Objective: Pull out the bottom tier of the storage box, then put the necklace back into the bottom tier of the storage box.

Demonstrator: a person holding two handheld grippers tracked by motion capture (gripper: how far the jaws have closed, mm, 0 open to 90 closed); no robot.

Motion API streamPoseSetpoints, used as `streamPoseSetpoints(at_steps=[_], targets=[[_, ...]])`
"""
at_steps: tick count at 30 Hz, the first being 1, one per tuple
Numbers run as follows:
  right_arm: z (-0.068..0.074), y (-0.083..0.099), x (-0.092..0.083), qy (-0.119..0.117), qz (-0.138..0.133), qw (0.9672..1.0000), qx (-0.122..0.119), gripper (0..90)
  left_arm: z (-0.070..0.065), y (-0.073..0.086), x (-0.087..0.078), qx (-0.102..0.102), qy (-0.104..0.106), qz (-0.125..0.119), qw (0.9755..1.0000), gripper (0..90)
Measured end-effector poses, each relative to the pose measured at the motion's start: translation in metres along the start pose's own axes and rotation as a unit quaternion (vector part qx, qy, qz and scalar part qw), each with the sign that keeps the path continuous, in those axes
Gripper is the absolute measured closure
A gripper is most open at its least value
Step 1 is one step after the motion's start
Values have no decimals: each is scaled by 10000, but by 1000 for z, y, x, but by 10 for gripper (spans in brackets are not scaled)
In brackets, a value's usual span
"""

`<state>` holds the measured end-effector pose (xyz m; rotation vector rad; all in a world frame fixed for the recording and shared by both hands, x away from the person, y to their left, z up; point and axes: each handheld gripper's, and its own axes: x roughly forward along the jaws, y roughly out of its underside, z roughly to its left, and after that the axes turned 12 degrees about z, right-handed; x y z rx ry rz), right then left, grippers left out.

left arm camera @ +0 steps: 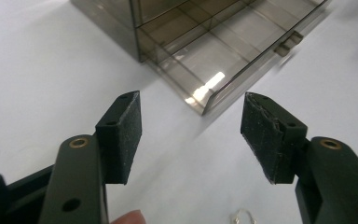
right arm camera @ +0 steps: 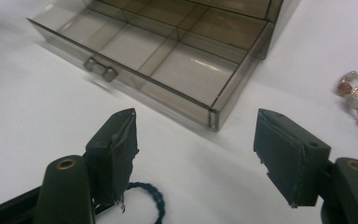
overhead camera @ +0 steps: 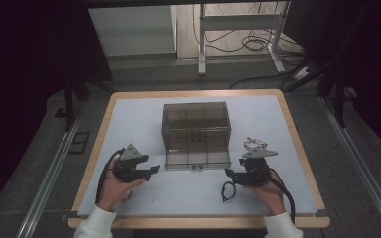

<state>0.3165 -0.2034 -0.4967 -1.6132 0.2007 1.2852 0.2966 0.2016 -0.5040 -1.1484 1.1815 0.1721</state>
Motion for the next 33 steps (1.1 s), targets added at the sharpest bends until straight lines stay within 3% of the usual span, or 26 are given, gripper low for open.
streamPoseSetpoints(at_steps=[5,9,16,33], targets=[[3,5,-1,-29,-4,10000,-53,303,2,11,-9,-108,-85,-74,9999,375],[4,8,-2,-104,-11,9999,-32,306,4,16,-16,-79,-235,-23,9997,350],[7,12,-4,-43,-116,9999,-18,305,6,20,-24,-158,-215,-180,9995,326],[11,17,-4,83,-139,9998,-102,298,9,25,-30,-165,-322,-100,9993,324]])
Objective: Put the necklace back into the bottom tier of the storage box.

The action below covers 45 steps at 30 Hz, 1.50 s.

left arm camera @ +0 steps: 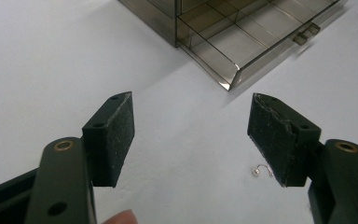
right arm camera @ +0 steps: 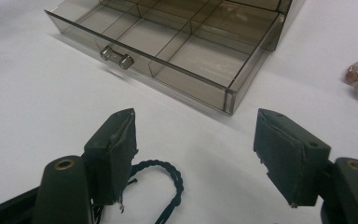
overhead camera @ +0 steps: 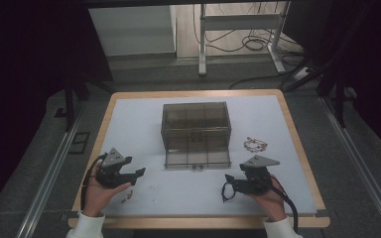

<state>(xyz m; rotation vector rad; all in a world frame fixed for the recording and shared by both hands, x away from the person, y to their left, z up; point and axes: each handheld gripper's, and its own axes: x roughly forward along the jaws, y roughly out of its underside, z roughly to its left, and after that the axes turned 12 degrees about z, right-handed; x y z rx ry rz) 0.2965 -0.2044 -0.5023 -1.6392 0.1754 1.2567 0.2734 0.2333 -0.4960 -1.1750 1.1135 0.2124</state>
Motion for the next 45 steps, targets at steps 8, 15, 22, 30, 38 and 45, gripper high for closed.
streamPoseSetpoints(at_steps=[8,15,22,30,38,45], targets=[[-2,2,-1,41,30,10000,13,294,2,3,-3,-68,-43,116,9999,331],[-7,4,-4,87,12,9999,86,294,1,13,-3,-5,50,253,9997,350],[-7,5,-2,110,31,9999,97,294,5,20,-9,-32,27,321,9995,391],[-10,6,-3,115,22,9998,133,294,5,21,-8,-37,154,480,9987,428],[-10,7,-4,93,13,9998,156,294,2,29,-12,44,121,599,9981,456],[-10,7,-2,-24,15,9998,188,294,2,37,-23,28,113,561,9984,480]])
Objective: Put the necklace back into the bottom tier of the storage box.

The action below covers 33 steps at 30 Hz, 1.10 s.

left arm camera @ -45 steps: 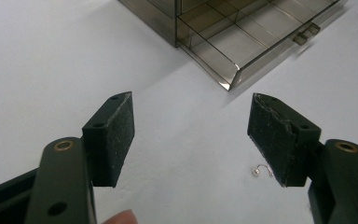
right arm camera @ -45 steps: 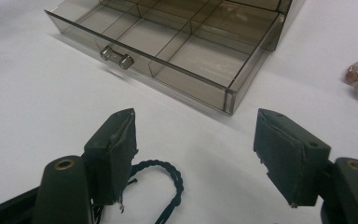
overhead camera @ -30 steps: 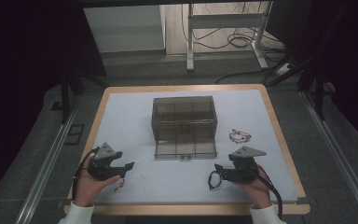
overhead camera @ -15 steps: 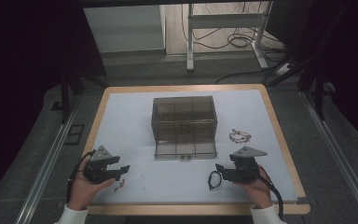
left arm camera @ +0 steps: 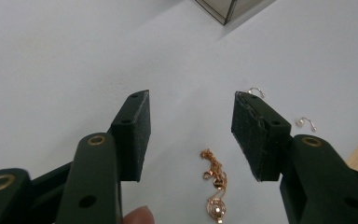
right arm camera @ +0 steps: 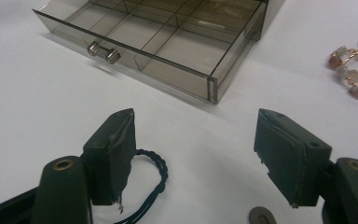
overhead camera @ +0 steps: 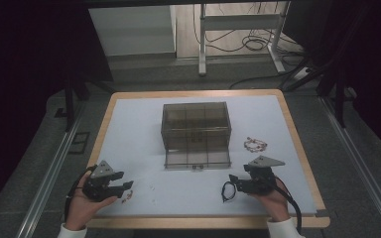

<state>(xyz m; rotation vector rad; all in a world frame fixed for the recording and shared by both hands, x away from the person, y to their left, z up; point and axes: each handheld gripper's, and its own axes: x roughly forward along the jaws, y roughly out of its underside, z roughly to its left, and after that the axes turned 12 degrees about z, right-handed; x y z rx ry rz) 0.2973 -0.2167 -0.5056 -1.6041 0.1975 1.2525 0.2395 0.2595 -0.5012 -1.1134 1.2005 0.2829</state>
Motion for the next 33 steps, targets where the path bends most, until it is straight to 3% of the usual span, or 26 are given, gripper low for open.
streamPoseSetpoints(at_steps=[6,8,33], targets=[[0,0,0,-27,-24,10000,11,294,2,3,-1,-44,3,92,9999,483],[-1,0,-1,-139,-53,9999,39,294,3,4,-2,-82,4,90,9999,487],[-1,2,3,-43,40,10000,34,293,1,21,0,-58,152,522,9985,546]])
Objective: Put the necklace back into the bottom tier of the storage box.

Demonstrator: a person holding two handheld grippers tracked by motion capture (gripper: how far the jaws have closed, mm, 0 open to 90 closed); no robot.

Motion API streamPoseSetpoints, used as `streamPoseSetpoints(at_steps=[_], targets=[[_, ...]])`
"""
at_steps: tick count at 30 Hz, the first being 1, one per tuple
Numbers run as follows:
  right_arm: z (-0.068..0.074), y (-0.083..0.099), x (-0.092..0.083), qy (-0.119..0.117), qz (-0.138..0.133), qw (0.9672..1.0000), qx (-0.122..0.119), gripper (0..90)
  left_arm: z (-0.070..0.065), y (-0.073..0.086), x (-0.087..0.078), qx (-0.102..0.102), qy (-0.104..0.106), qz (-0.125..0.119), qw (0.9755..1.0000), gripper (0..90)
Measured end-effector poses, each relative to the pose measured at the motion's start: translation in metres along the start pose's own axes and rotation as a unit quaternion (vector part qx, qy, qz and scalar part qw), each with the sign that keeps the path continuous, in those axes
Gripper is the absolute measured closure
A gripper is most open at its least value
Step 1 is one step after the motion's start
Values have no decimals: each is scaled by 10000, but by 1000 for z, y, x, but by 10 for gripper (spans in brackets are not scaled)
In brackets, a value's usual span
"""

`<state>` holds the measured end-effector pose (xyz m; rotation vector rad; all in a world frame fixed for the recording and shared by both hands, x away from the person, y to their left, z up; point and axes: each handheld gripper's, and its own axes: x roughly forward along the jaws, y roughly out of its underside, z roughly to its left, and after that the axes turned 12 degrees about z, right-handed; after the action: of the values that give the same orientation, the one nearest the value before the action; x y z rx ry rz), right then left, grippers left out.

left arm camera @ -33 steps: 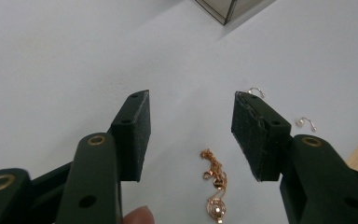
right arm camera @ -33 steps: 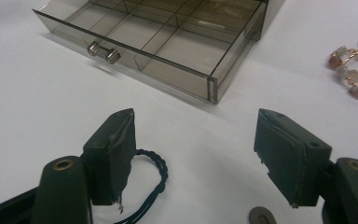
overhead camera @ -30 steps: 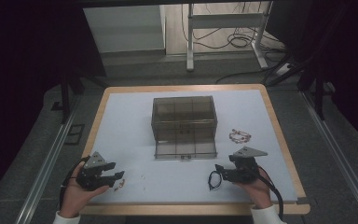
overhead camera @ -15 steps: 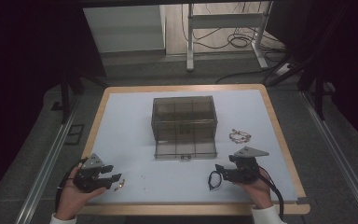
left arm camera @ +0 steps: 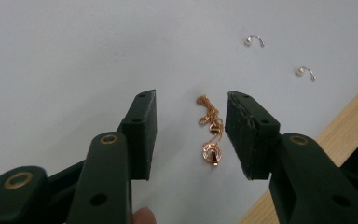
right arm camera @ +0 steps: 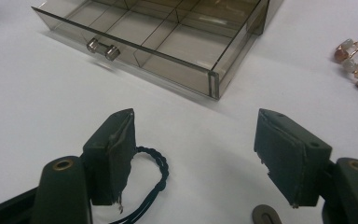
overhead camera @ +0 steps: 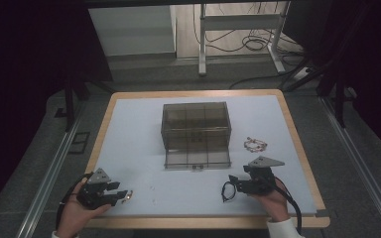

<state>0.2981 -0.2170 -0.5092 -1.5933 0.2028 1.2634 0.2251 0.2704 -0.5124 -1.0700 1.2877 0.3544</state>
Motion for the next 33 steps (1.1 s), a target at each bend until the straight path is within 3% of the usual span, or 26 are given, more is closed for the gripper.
streamPoseSetpoints(at_steps=[10,20,33], targets=[[-1,0,1,34,17,10000,27,291,-2,3,3,44,80,112,9999,573],[-1,0,1,50,20,10000,33,290,-4,11,5,5,30,175,9998,591],[-2,1,-1,84,11,9999,54,290,-8,9,12,167,-22,440,9989,639]])
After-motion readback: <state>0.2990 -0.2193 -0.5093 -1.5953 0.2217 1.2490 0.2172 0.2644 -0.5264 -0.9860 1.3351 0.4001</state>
